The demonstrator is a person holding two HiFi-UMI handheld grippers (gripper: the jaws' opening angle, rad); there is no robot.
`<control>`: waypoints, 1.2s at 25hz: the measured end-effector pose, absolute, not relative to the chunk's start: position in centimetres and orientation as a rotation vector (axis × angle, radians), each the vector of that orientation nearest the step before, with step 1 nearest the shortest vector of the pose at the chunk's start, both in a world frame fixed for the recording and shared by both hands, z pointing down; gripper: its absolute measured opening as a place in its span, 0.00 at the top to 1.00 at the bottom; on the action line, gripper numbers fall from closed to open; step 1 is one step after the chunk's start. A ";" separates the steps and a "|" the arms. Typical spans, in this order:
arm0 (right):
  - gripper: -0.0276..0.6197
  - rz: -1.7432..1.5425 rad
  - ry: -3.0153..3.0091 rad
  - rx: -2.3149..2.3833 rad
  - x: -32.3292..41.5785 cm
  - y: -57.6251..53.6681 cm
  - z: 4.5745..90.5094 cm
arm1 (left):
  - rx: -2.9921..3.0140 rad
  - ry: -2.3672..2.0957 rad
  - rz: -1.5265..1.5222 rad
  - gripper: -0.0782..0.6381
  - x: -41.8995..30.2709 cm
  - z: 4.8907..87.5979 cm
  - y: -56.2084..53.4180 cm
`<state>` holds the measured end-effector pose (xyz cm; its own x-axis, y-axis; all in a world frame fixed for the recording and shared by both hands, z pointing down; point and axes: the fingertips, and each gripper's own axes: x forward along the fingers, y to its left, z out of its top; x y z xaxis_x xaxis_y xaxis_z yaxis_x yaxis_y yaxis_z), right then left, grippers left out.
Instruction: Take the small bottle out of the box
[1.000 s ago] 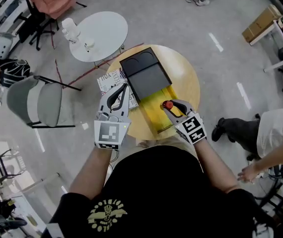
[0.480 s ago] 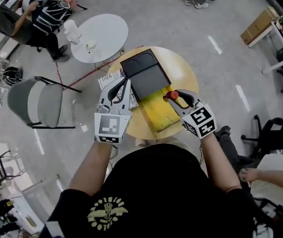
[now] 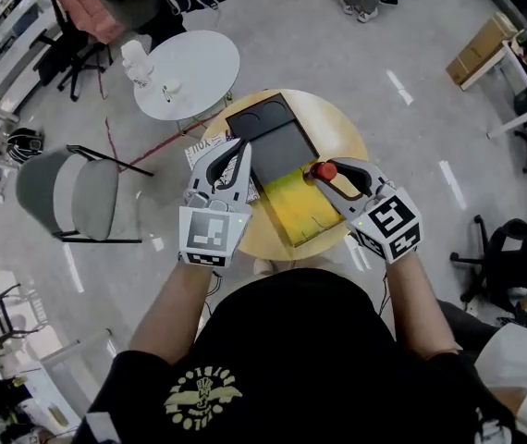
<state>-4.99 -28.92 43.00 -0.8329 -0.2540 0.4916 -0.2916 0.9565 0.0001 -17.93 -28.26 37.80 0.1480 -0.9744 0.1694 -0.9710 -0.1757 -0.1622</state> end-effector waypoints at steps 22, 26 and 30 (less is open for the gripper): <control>0.72 0.030 -2.692 0.390 -4.9 -28.7 36.5 | -2.372 1.974 -0.362 0.87 -16.5 35.2 -28.0; 0.72 0.029 -2.687 0.387 -5.0 -28.7 36.6 | -2.379 1.968 -0.364 0.87 -16.4 35.3 -27.9; 0.72 0.039 -2.685 0.384 -5.1 -28.5 36.8 | -2.380 1.974 -0.361 0.87 -16.4 35.3 -27.8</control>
